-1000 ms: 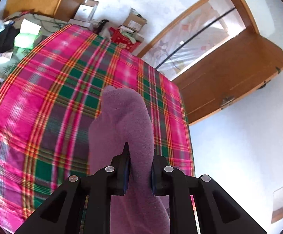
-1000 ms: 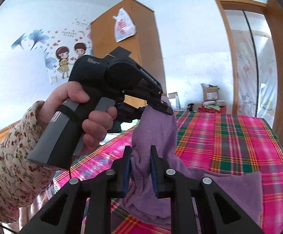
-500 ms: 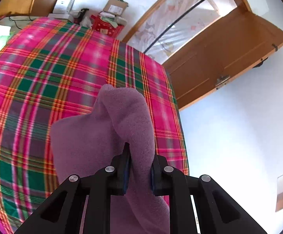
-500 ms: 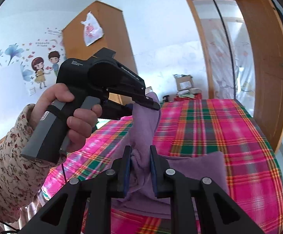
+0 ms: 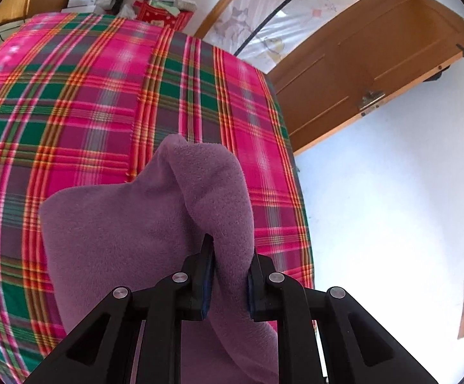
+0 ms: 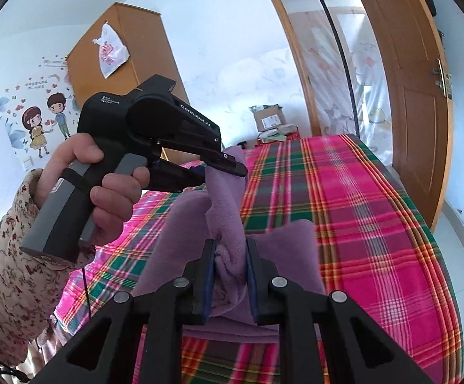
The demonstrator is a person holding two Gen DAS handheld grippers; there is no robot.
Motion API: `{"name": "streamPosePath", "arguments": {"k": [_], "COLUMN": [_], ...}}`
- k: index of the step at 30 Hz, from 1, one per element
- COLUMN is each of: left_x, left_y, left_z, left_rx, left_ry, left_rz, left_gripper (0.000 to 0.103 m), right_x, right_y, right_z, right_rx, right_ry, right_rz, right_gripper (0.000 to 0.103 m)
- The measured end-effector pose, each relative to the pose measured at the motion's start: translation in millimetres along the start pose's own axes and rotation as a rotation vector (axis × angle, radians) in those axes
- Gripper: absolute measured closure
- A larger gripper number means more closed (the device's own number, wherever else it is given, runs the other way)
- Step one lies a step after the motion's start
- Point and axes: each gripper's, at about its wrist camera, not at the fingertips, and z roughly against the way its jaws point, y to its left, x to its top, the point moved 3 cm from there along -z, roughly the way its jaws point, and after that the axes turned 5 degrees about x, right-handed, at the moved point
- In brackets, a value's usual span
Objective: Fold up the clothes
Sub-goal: 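Lift the pants edge with both grippers and fold it over the pants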
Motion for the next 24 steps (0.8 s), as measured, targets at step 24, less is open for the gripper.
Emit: {"name": "streamPosePath", "arguments": {"k": [24], "left_x": [8.9], "left_y": [-11.0], "left_z": [-72.5], "left_rx": [-0.029], "left_ry": [0.103], "left_rz": [-0.065], "left_gripper": [0.073], "right_x": [-37.3], "right_y": [-71.7], "right_z": [-15.9], "right_rx": [-0.113], "right_ry": [0.124], "right_rz": [-0.172], "right_gripper": [0.082]}}
